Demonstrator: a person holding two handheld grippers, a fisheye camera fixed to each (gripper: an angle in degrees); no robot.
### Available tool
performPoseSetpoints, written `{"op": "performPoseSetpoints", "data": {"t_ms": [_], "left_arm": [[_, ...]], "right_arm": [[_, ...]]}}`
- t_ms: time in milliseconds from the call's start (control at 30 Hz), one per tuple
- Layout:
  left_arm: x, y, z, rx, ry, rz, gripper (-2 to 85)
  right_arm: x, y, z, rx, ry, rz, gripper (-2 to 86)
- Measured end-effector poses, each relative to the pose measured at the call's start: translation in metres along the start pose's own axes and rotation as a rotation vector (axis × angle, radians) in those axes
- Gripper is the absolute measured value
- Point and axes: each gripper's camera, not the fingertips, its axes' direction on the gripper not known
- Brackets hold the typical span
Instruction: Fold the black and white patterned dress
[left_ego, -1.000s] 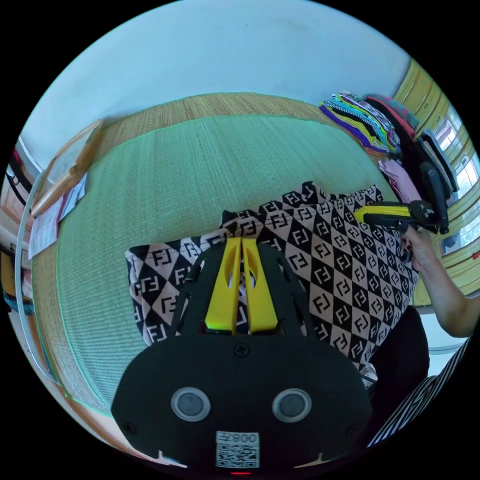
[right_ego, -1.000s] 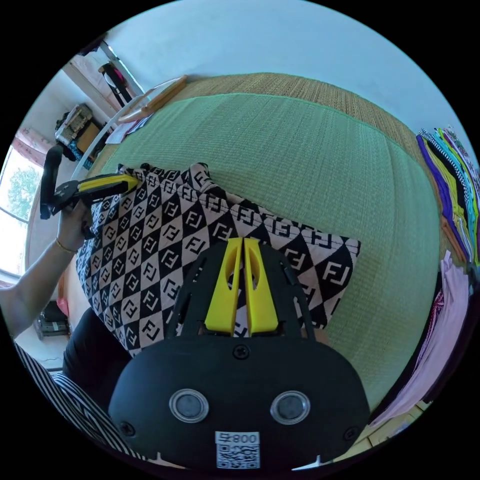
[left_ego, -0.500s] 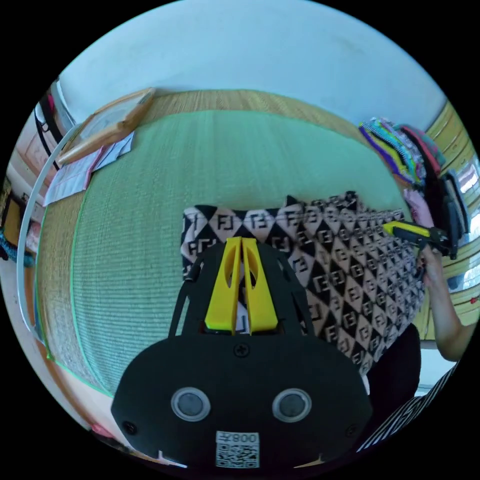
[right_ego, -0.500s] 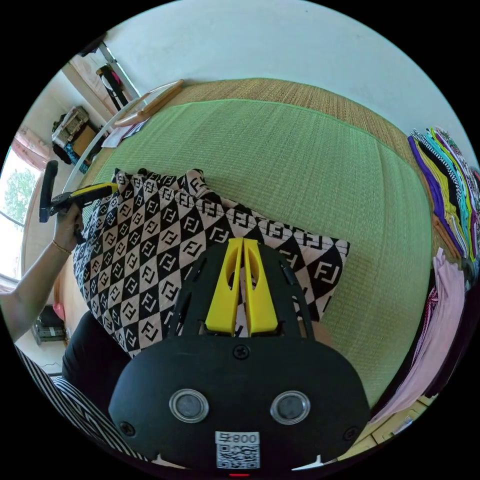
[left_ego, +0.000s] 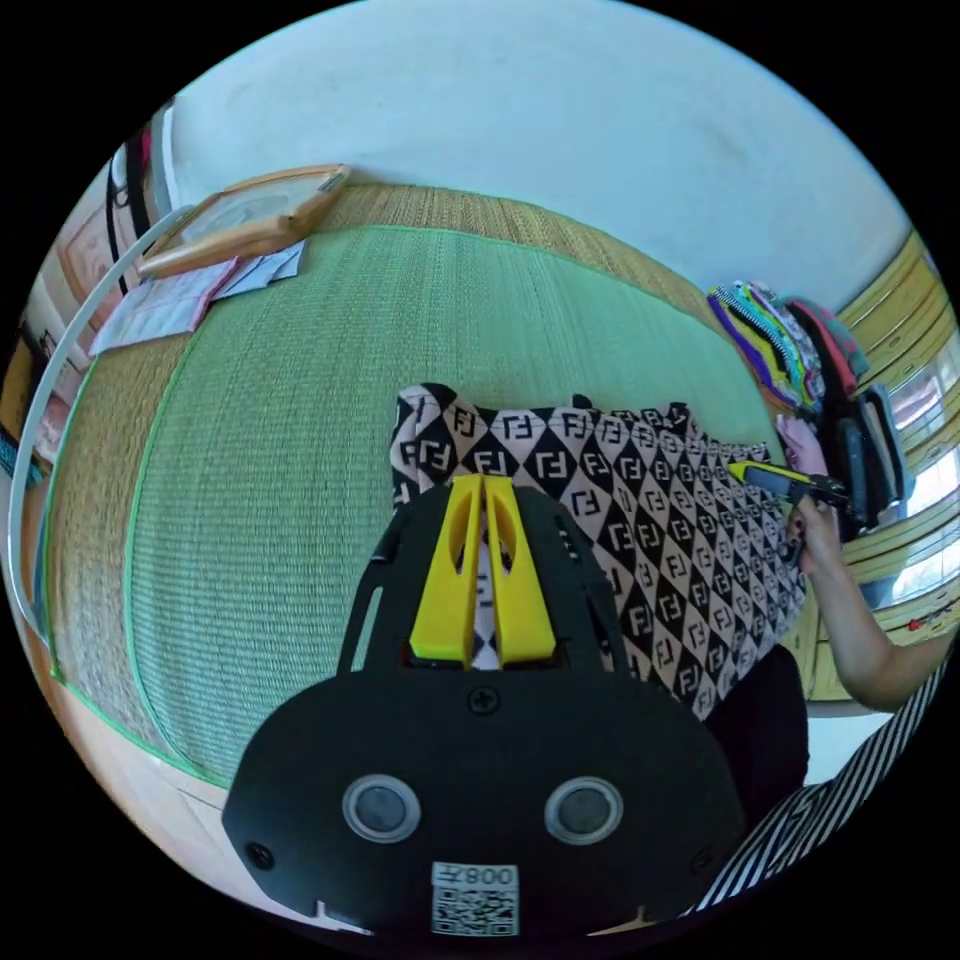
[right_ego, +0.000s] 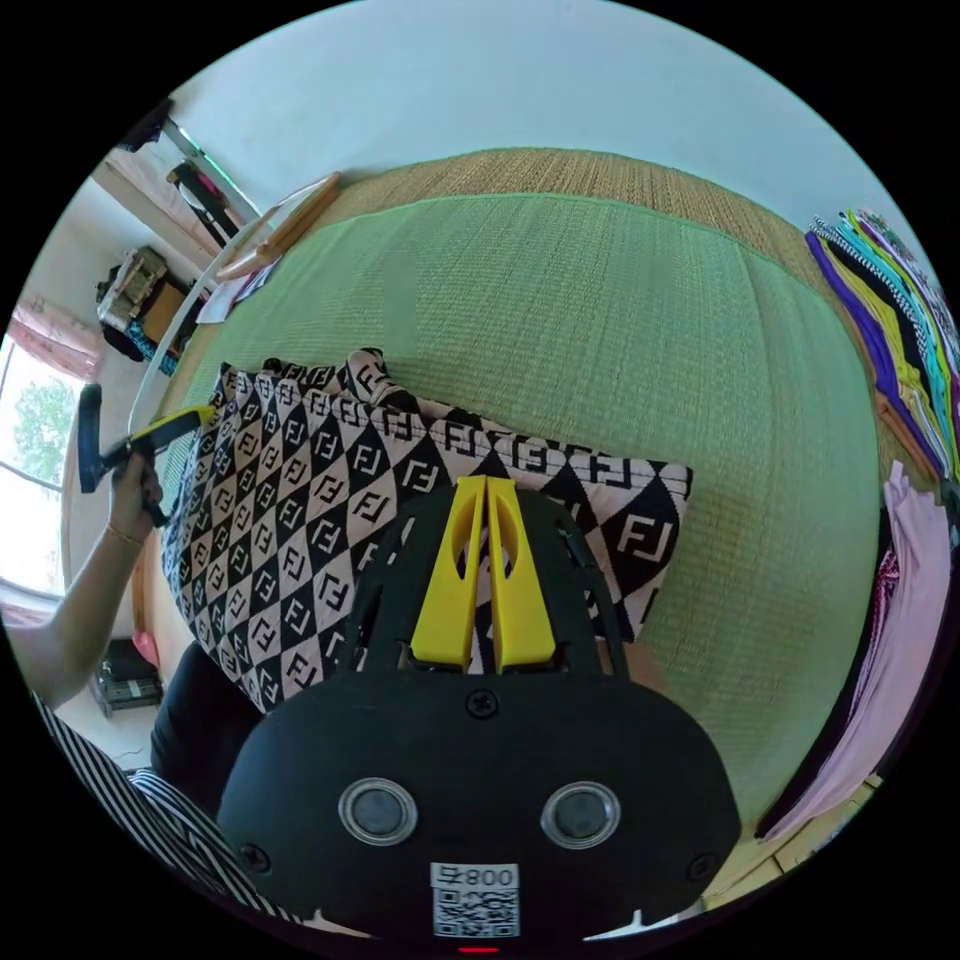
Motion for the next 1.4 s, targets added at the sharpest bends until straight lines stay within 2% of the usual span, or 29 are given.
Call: {"op": "performPoseSetpoints", "data": {"t_ms": [233,367,633,767,1033,1167,1400], "left_arm": [[-0.061,0.08,-0.082,-0.051,0.089,-0.172,1.8],[-0.102,0.142,-0.123,-0.009,0.243,-0.329,6.4],[-0.137,0.189,-0.135,0.019,0.454,-0.416,9.3],[-0.134,0.187,-0.123,-0.063,0.415,-0.377,6.1],[-0.141,0.207,-0.121,-0.032,0.425,-0.391,3.2],[-0.139,0.223,-0.113,-0.021,0.399,-0.382,2.8],[-0.14,0.266,-0.073,-0.025,0.385,-0.426,2.6]], "right_arm": [[0.048,0.054,-0.054,0.103,-0.126,0.086,0.2],[0.081,0.118,-0.087,0.125,-0.23,0.143,0.3],[0.152,0.255,-0.113,0.139,-0.442,0.352,3.6],[0.174,0.307,-0.116,0.142,-0.52,0.414,6.5],[0.181,0.34,-0.11,0.104,-0.496,0.385,7.5],[0.183,0.351,-0.092,0.037,-0.495,0.392,6.7],[0.185,0.382,-0.09,0.046,-0.535,0.4,3.1]]}}
